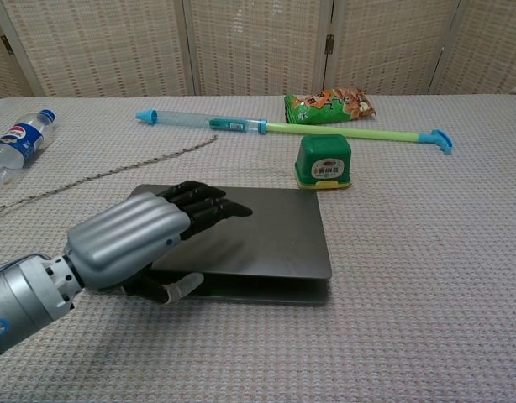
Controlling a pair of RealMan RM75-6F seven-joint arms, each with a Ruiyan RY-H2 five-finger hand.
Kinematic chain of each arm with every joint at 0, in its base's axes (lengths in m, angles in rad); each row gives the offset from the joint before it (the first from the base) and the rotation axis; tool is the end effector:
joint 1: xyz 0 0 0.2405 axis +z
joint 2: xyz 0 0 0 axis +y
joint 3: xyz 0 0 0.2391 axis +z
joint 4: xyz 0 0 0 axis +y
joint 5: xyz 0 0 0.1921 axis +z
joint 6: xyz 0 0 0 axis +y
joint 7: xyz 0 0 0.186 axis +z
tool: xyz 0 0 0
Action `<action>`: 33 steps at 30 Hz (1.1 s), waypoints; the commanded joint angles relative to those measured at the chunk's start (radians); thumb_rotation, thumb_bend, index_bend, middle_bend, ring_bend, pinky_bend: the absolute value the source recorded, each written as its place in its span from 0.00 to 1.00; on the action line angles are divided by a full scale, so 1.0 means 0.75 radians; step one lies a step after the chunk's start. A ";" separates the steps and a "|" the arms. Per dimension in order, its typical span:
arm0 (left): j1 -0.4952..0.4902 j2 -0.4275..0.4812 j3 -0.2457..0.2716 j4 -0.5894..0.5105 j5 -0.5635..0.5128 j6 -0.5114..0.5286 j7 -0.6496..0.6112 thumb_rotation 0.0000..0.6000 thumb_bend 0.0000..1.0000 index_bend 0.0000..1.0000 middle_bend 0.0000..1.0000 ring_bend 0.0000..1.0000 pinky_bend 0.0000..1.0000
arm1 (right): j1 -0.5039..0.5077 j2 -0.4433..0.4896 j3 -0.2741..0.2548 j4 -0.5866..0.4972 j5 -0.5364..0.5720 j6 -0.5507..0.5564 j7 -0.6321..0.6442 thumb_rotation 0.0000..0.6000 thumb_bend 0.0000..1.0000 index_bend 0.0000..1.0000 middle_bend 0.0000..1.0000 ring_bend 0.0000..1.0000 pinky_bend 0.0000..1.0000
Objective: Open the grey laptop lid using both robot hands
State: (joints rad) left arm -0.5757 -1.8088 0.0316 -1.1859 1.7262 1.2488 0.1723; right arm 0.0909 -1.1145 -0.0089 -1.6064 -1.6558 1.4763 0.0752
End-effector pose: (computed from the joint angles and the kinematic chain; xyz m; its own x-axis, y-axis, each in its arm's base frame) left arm -0.1113 0.2708 -0.0734 0.4638 0.0639 0.8836 0.6584 -0.6922 -0.2955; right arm -0.2689 -0.2079 0.1466 0.3524 -0.0773 0.9326 -0.9275 -0.1615 0.3371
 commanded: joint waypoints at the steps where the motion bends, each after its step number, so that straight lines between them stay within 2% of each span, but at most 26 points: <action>1: 0.015 -0.101 -0.048 0.164 0.044 0.143 -0.090 1.00 0.50 0.09 0.14 0.02 0.00 | 0.027 0.019 -0.046 -0.025 -0.076 -0.034 0.027 1.00 0.44 0.00 0.00 0.02 0.00; 7: -0.012 -0.152 -0.124 0.251 0.015 0.196 -0.141 1.00 0.50 0.07 0.11 0.00 0.00 | 0.081 0.048 -0.116 -0.069 -0.184 -0.121 0.061 1.00 0.44 0.00 0.00 0.05 0.00; 13: -0.059 -0.152 -0.194 0.244 -0.033 0.181 -0.141 1.00 0.50 0.06 0.10 0.00 0.00 | 0.160 0.055 -0.178 -0.111 -0.277 -0.244 0.082 1.00 0.44 0.00 0.00 0.09 0.00; 21: -0.099 -0.137 -0.218 0.196 -0.063 0.143 -0.090 1.00 0.50 0.06 0.10 0.00 0.00 | 0.288 0.031 -0.213 -0.158 -0.301 -0.463 0.073 1.00 0.49 0.00 0.01 0.09 0.00; 28: -0.111 -0.132 -0.217 0.180 -0.087 0.123 -0.068 1.00 0.50 0.06 0.10 0.00 0.00 | 0.440 -0.051 -0.163 -0.187 -0.214 -0.723 0.002 1.00 0.53 0.00 0.00 0.00 0.00; 33: -0.119 -0.122 -0.221 0.160 -0.102 0.113 -0.054 1.00 0.50 0.05 0.10 0.00 0.00 | 0.535 -0.161 -0.086 -0.162 -0.146 -0.826 -0.053 1.00 0.53 0.00 0.00 0.00 0.00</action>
State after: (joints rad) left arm -0.6644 -1.9016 -0.1339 -1.0647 1.6507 1.3339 0.1305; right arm 0.4676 -1.2053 -0.0977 -1.7362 -1.7885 0.8848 0.0508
